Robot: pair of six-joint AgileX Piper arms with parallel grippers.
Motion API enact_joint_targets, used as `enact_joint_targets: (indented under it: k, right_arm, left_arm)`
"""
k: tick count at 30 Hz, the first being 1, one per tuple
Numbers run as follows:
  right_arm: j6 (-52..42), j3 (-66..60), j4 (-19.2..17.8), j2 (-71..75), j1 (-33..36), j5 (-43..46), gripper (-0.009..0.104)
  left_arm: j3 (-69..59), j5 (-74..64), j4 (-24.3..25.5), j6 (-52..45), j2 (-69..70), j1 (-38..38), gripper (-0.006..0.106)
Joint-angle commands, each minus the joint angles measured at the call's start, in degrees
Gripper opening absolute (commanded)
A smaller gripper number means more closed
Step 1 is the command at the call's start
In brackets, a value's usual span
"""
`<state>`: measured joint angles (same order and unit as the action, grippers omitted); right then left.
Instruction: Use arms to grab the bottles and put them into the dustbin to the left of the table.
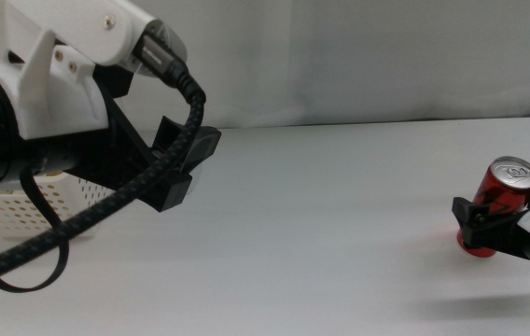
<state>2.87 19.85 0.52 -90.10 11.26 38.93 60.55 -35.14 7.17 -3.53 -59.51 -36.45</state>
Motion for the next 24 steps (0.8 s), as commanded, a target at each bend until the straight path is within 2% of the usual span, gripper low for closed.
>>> enact_joint_targets:
  k: [1, 5, 8, 9, 10, 13, 16, 20, 24]
  right_arm:
    - [0.9, 1.3, -1.4, -1.7, 0.2, 0.8, 0.101]
    - [3.3, 1.8, -1.6, -3.4, 0.2, 0.9, 0.098]
    - [3.4, 1.8, -1.6, -3.6, 0.2, 1.0, 0.081]
    - [3.4, 1.8, -1.6, -3.6, 0.2, 1.0, 0.056]
    - [3.4, 1.8, -1.6, -3.6, 0.2, 1.0, 0.044]
    - [3.4, 1.8, -1.6, -3.6, 0.2, 1.0, -0.002]
    - [5.7, 2.5, -9.8, -3.2, 0.2, 5.1, -0.002]
    - [13.8, 5.9, -19.6, -1.5, 3.6, 4.8, -0.003]
    - [13.6, 10.8, -19.8, -0.4, 11.1, -0.3, -0.003]
  left_arm:
    - [-0.3, 0.6, -0.5, 0.0, -0.2, -0.2, 0.087]
    - [-0.3, 0.6, -0.5, 0.0, -0.2, -0.2, 0.087]
    - [-0.3, 0.6, -0.5, 0.0, -0.2, -0.2, 0.087]
    - [-0.3, 0.6, -0.5, 0.0, -0.2, -0.2, 0.087]
    - [-0.3, 0.6, -0.5, 0.0, -0.2, -0.2, 0.087]
    - [-0.3, 0.6, -0.5, 0.0, -0.2, -0.2, 0.087]
    - [-0.3, 0.6, -0.5, 0.0, -0.2, -0.2, 0.087]
    - [-0.3, 0.2, -0.2, 0.0, -0.2, -0.2, 0.087]
    - [-0.3, -0.1, -0.2, 0.0, -0.2, -0.2, 0.087]
